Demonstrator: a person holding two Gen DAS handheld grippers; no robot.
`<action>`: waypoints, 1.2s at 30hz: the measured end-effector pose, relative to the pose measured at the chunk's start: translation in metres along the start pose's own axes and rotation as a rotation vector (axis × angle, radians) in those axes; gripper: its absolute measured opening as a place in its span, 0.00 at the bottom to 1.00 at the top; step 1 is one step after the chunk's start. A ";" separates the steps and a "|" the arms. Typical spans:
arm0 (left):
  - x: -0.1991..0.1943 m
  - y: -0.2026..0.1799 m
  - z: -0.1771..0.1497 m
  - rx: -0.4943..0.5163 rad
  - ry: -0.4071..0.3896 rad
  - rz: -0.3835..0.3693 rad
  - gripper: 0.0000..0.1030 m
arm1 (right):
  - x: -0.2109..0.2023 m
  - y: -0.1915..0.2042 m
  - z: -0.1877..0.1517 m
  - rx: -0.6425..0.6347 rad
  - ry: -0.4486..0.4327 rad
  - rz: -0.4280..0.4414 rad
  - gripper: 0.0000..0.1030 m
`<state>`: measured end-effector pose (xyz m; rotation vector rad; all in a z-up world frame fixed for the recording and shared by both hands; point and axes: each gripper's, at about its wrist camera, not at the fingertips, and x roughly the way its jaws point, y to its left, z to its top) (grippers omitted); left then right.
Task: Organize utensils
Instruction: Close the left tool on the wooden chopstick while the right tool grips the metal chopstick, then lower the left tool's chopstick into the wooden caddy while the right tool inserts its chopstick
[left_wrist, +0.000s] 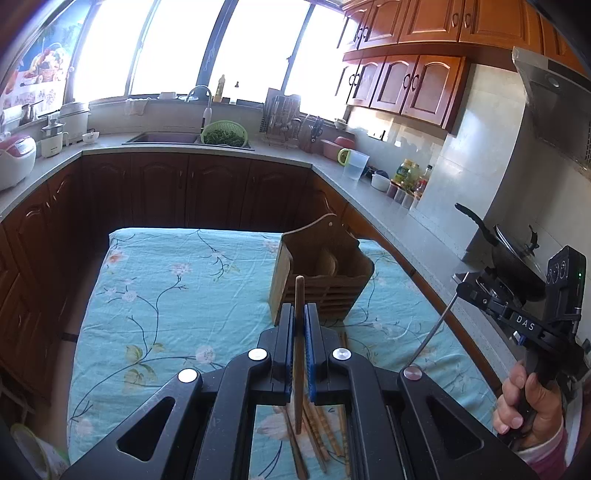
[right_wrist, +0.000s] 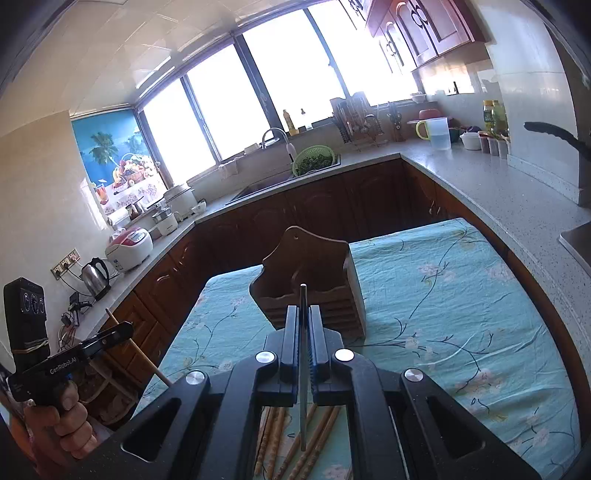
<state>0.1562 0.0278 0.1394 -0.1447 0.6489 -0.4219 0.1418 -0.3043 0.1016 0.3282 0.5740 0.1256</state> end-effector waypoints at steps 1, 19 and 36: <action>0.001 0.000 0.002 -0.002 -0.007 0.000 0.03 | 0.000 0.000 0.003 -0.002 -0.006 -0.001 0.04; 0.028 -0.001 0.039 -0.021 -0.153 -0.018 0.04 | 0.016 -0.006 0.072 0.013 -0.156 -0.013 0.04; 0.143 0.020 0.054 -0.123 -0.296 0.025 0.04 | 0.084 -0.030 0.125 0.062 -0.234 -0.058 0.04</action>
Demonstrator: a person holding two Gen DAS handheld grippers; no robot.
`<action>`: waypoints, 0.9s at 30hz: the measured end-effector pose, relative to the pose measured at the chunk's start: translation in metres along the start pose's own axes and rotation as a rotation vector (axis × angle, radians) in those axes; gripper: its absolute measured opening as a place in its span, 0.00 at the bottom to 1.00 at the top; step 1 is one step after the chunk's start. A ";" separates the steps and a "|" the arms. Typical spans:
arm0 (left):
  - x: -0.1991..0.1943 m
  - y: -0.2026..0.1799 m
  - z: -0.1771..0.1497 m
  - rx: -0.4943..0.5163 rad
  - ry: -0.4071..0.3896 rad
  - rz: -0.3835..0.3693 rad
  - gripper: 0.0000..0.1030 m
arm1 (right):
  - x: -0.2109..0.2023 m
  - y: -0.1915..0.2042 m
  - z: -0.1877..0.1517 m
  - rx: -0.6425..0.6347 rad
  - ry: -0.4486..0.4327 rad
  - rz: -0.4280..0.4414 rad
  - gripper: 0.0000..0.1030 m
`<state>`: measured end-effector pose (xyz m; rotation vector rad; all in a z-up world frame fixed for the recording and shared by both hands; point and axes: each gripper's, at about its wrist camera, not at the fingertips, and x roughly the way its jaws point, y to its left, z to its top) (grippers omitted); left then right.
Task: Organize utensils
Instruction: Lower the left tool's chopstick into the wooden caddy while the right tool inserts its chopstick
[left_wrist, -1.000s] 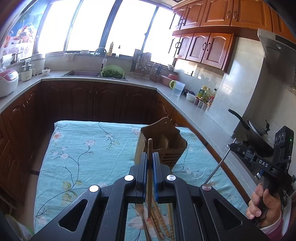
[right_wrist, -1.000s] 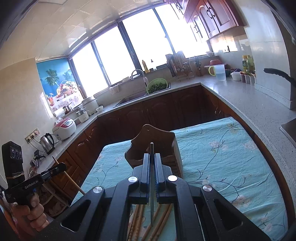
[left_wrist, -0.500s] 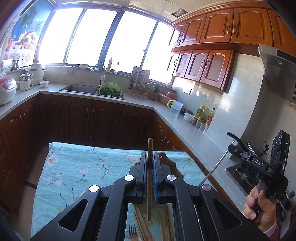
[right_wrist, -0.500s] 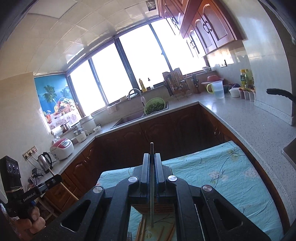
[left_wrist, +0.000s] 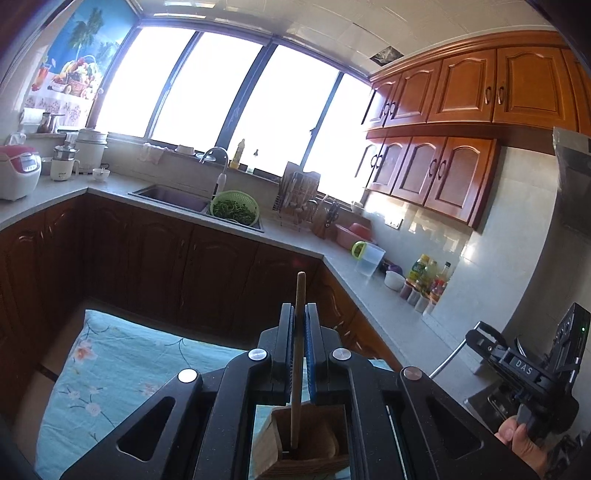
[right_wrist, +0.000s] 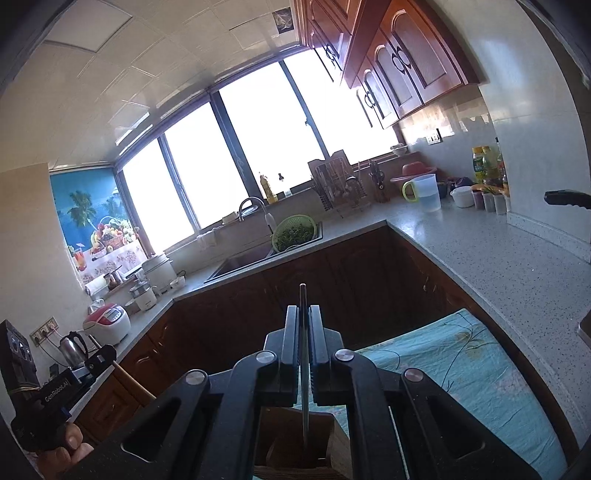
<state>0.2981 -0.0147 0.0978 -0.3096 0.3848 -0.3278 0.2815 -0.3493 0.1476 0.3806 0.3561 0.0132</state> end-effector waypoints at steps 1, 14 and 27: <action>0.010 0.002 -0.007 -0.009 0.009 0.005 0.04 | 0.007 -0.002 -0.006 -0.001 0.007 -0.009 0.04; 0.095 0.014 -0.064 -0.042 0.094 0.033 0.04 | 0.052 -0.034 -0.077 0.058 0.075 -0.016 0.04; 0.105 0.005 -0.036 0.004 0.135 0.044 0.05 | 0.055 -0.031 -0.071 0.054 0.099 -0.020 0.06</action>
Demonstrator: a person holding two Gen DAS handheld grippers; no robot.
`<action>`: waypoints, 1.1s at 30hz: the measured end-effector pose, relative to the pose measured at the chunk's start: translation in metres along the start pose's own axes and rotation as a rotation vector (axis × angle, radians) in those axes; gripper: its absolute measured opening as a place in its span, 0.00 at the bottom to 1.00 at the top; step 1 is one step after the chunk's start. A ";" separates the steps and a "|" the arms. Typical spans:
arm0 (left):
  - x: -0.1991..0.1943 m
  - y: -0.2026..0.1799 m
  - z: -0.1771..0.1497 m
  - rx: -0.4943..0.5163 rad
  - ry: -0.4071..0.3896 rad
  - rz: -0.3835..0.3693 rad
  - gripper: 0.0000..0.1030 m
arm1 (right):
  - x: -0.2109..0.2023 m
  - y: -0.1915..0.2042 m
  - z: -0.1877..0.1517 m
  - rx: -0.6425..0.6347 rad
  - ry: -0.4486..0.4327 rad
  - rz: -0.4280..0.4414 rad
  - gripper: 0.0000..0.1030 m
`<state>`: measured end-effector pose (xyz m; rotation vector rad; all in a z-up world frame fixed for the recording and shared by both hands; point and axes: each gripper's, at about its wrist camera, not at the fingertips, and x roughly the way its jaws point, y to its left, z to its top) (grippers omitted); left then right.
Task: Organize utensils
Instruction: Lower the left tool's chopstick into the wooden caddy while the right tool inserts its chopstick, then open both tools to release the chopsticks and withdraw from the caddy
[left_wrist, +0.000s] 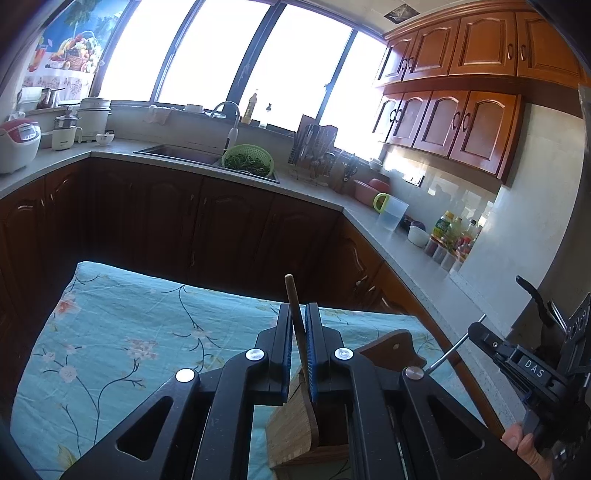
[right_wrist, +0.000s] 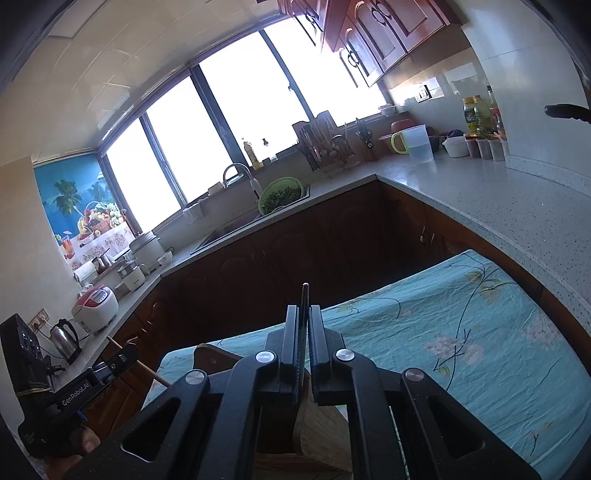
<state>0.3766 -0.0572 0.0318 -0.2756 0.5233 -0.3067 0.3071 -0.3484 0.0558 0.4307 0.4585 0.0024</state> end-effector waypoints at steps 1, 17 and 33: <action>-0.005 -0.001 -0.001 0.002 0.008 -0.003 0.05 | 0.001 0.001 -0.001 0.002 0.007 0.002 0.09; -0.111 0.014 -0.055 0.032 -0.059 0.062 0.77 | -0.099 -0.001 -0.024 0.009 -0.093 0.060 1.00; -0.202 0.017 -0.116 0.020 0.094 0.093 0.78 | -0.177 0.002 -0.113 -0.071 0.035 -0.042 1.00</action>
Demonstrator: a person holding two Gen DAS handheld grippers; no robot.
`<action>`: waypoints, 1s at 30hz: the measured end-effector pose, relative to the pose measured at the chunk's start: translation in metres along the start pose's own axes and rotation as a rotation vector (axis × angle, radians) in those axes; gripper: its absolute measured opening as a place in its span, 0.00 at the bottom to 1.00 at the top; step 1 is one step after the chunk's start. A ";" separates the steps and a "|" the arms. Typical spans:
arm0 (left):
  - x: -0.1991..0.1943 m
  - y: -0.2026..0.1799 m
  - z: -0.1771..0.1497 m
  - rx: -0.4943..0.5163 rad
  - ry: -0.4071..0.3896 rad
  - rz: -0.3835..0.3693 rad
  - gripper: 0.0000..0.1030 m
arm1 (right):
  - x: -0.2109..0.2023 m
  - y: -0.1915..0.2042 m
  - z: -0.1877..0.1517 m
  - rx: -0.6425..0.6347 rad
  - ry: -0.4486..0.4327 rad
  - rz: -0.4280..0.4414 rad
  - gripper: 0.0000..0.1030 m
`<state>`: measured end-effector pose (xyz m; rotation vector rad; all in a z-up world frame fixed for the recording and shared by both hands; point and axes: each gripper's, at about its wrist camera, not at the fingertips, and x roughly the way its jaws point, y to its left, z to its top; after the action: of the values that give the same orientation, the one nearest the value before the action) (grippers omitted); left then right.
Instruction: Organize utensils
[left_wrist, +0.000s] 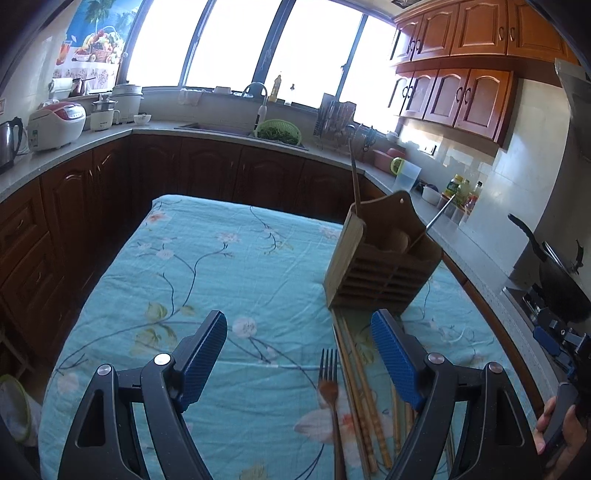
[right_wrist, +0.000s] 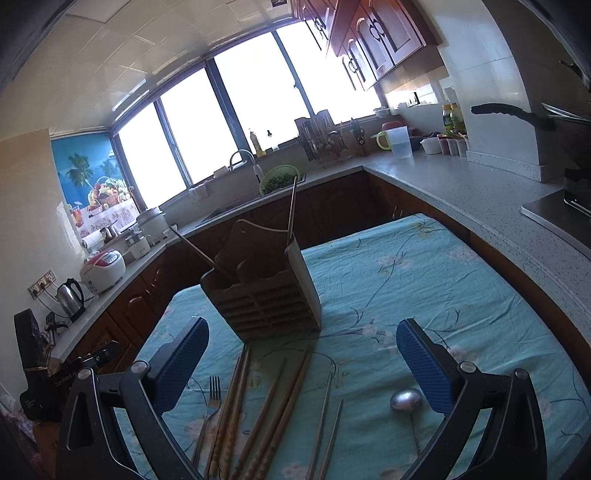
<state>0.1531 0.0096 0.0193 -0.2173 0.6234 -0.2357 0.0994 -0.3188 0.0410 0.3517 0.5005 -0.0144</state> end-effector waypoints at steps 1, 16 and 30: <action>-0.001 0.002 -0.002 -0.003 0.011 0.003 0.78 | 0.000 -0.001 -0.005 -0.003 0.014 -0.001 1.00; 0.014 0.000 -0.018 -0.031 0.145 -0.010 0.77 | 0.020 0.005 -0.058 -0.010 0.157 -0.004 0.98; 0.079 -0.010 -0.001 0.007 0.310 -0.069 0.41 | 0.092 0.016 -0.049 -0.016 0.302 0.037 0.34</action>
<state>0.2129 -0.0223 -0.0216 -0.1971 0.9231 -0.3421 0.1588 -0.2805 -0.0368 0.3489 0.7924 0.0800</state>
